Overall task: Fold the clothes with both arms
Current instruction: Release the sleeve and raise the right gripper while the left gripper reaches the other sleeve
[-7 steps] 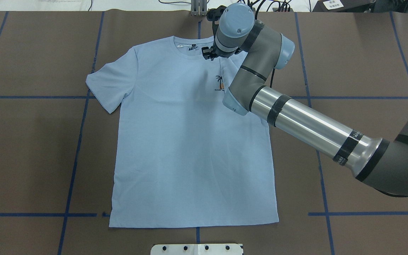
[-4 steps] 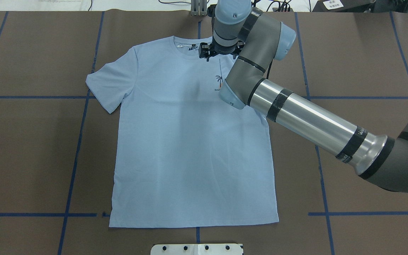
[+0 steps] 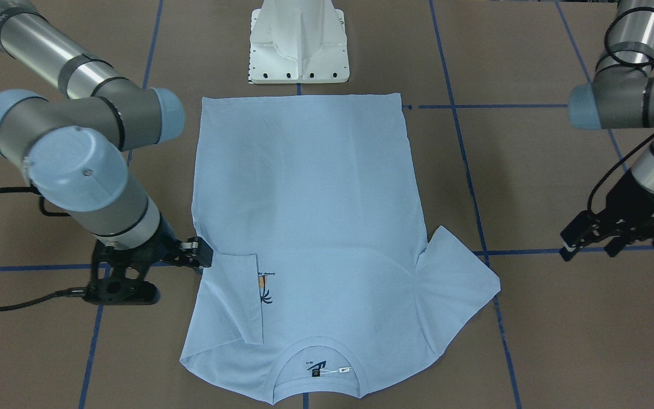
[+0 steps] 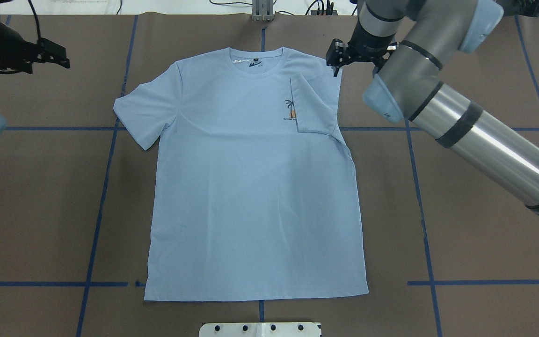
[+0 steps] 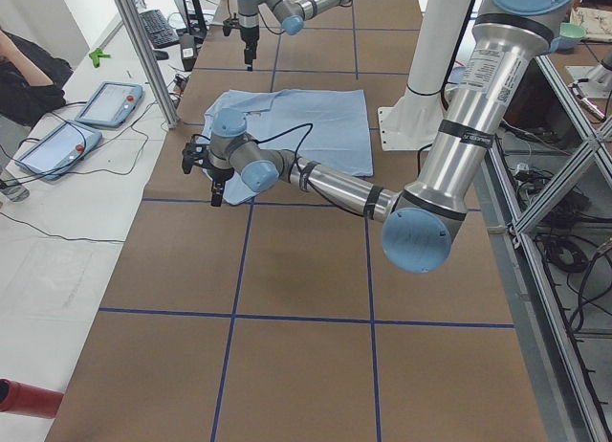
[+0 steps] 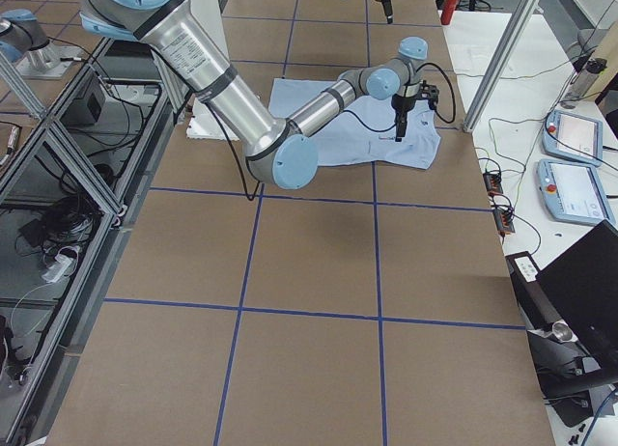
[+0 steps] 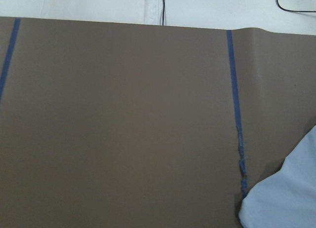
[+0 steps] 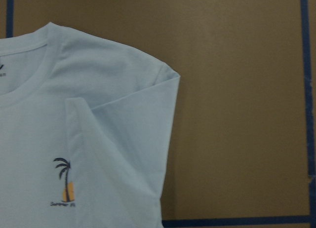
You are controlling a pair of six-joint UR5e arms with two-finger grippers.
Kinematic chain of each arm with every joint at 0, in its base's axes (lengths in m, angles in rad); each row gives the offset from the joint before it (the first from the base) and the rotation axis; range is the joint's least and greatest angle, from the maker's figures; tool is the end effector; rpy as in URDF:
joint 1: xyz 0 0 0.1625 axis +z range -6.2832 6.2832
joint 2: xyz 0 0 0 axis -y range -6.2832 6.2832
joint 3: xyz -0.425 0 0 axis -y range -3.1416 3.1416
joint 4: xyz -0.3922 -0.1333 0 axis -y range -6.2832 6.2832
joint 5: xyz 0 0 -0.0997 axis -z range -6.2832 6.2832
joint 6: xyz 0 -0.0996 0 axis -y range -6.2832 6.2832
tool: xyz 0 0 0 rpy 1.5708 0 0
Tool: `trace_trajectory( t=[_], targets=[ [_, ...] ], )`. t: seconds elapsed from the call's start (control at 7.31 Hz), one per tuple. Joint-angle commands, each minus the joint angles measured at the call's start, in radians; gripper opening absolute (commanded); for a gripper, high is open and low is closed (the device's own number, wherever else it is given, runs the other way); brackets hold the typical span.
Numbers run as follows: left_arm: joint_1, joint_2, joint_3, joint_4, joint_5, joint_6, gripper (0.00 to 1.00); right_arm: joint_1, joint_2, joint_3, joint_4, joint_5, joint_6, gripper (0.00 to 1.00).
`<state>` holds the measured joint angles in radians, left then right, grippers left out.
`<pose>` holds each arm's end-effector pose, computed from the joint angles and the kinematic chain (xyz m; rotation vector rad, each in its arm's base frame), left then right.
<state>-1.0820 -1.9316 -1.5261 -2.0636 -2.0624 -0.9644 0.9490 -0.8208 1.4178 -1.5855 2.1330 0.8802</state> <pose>0.2315 -0.6190 0.4267 0.2839 0.8741 -0.2430 -0.3680 -0.6512 0.2685 0.0416 -0.7852 0.0813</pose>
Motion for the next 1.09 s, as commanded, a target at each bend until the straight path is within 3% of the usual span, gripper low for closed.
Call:
trace_trajectory(
  t=[0.0,0.14,0.27,0.68,0.96],
  targets=[
    [0.155,-0.079,0.094,-0.041,0.179,-0.170,1.00,0.068,-0.098,0.140,-0.164,0.021,-0.221,1.00],
    [0.177,-0.093,0.168,-0.134,0.194,-0.204,1.00,0.094,-0.110,0.188,-0.256,0.022,-0.366,1.00],
    [0.178,-0.096,0.200,-0.173,0.195,-0.232,0.99,0.097,-0.113,0.202,-0.273,0.059,-0.380,1.00],
    [0.195,-0.098,0.214,-0.173,0.196,-0.235,0.98,0.094,-0.253,0.323,-0.159,0.071,-0.245,1.00],
    [0.224,-0.096,0.215,-0.171,0.196,-0.237,0.97,0.088,-0.284,0.320,-0.082,0.070,-0.195,1.00]
  ],
)
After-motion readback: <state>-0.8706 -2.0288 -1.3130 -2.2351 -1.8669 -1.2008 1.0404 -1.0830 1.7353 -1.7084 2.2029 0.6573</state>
